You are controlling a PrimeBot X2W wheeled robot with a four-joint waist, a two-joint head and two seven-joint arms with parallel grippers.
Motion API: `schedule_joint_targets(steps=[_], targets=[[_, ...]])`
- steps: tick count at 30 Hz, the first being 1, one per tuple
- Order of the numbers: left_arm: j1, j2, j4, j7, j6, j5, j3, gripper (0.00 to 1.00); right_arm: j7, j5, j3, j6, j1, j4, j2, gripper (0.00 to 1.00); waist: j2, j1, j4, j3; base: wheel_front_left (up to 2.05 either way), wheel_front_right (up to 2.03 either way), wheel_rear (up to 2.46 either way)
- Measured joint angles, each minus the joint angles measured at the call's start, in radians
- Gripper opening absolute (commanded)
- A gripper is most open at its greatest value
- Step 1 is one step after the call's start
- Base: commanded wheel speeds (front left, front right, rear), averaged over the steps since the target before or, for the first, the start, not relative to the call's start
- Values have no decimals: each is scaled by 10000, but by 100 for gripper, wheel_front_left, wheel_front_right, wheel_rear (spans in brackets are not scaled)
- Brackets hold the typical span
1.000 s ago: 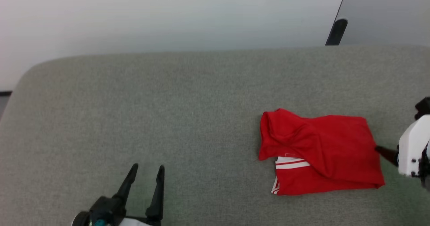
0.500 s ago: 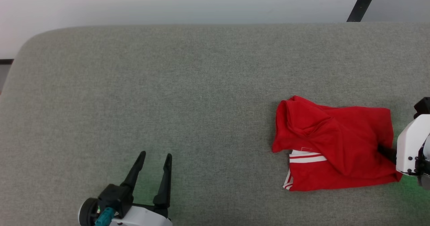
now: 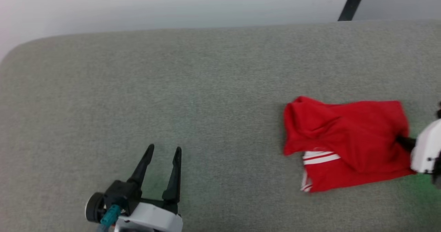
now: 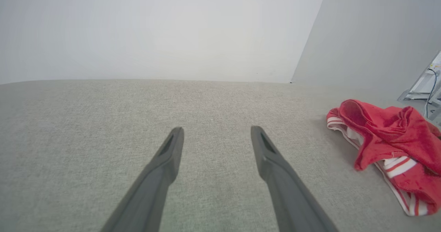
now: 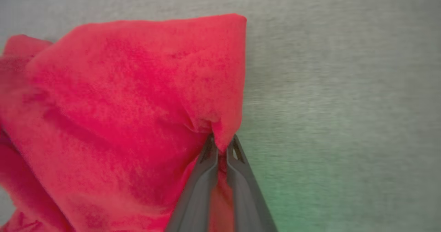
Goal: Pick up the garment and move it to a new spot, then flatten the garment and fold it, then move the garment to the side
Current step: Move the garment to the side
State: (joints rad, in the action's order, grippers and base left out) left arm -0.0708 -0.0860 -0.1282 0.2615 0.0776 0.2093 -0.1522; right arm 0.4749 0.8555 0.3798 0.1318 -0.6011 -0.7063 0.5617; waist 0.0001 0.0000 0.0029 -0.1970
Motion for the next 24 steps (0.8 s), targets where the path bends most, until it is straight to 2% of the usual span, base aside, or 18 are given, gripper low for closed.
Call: schedule_joint_targets(steps=[11,18,24], targets=[[-569,15,464,17,117,-330,-31,100,-1546,476,-639,-2,-472,-625,1409,0,0,0,-930,-304,0,0,0],[-1237,-52,610,17,265,-589,-299,100,-2268,-2,-614,-4,-1003,-1271,1902,0,0,0,-1437,-707,0,0,0],[-1726,-102,780,17,328,-782,-428,100,-3104,-646,-447,-2,-1661,-1898,1956,0,0,0,-1581,-1254,0,0,0]])
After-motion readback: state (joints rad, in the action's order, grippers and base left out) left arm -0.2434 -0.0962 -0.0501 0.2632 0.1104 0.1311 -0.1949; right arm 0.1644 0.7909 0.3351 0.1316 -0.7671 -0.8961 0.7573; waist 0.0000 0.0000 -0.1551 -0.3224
